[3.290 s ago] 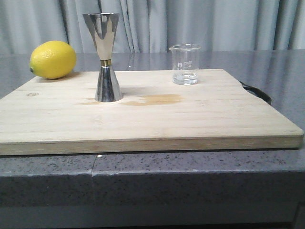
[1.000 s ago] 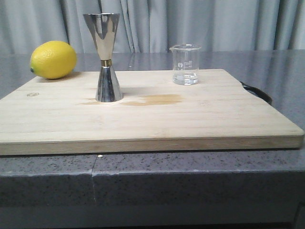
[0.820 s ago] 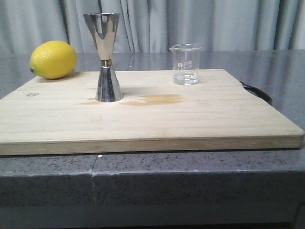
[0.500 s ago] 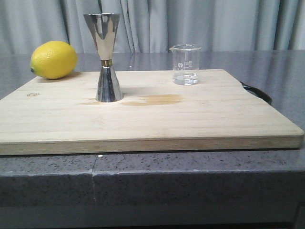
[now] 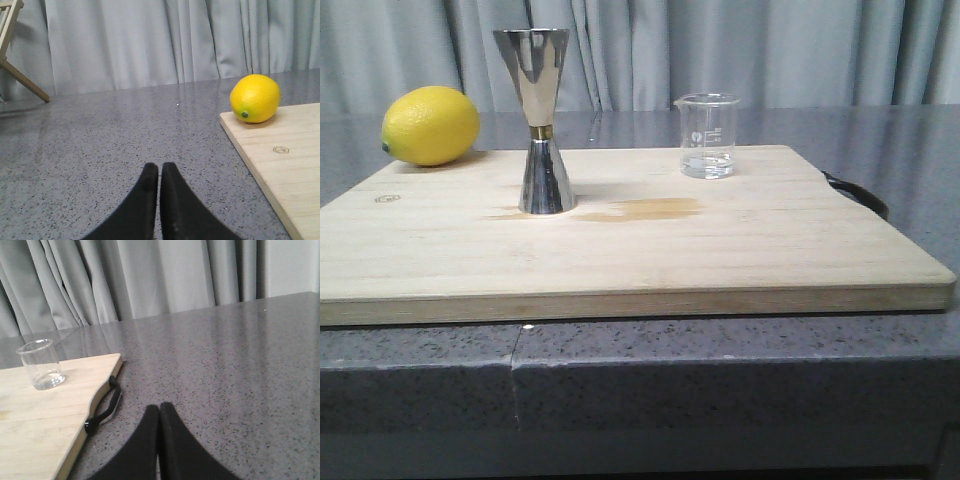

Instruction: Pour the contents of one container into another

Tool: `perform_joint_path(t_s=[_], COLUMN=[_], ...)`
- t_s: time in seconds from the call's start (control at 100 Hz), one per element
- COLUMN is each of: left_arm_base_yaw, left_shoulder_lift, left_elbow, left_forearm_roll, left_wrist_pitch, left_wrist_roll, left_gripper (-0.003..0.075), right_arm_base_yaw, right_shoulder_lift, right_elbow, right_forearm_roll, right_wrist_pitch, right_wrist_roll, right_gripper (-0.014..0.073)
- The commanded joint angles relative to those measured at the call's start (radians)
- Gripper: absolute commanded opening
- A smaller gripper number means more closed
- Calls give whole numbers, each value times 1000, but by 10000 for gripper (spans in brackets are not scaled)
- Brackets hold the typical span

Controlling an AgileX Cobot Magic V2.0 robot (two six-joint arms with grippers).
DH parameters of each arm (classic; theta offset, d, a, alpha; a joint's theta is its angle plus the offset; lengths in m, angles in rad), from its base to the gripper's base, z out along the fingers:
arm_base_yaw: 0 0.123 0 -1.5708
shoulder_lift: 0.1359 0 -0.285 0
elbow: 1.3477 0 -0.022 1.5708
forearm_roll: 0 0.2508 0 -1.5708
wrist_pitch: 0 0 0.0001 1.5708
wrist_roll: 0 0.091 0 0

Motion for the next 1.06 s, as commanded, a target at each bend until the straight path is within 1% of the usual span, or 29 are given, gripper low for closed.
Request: perform_joint_path(t_s=[0.0, 0.12, 0.24, 1.05], left_arm_base_yaw=[2, 2, 2, 2], left_shoulder_lift=[-26, -26, -26, -26], left_elbow=[37, 37, 37, 37], left_forearm_roll=[-9, -9, -9, -9], left_wrist_pitch=[-71, -71, -71, -71], left_wrist_roll=[0, 0, 0, 0], left_gripper=[-20, -19, -19, -19], right_arm_base_yaw=[-7, -7, -7, -7], right_shoulder_lift=[-3, -14, -20, -20], right_elbow=[22, 22, 22, 22], right_forearm_roll=[32, 39, 72, 72], right_wrist_pitch=[-61, -60, -56, -48], right_wrist_roll=[-13, -20, -91, -91], right_gripper=[-71, -71, -71, -71])
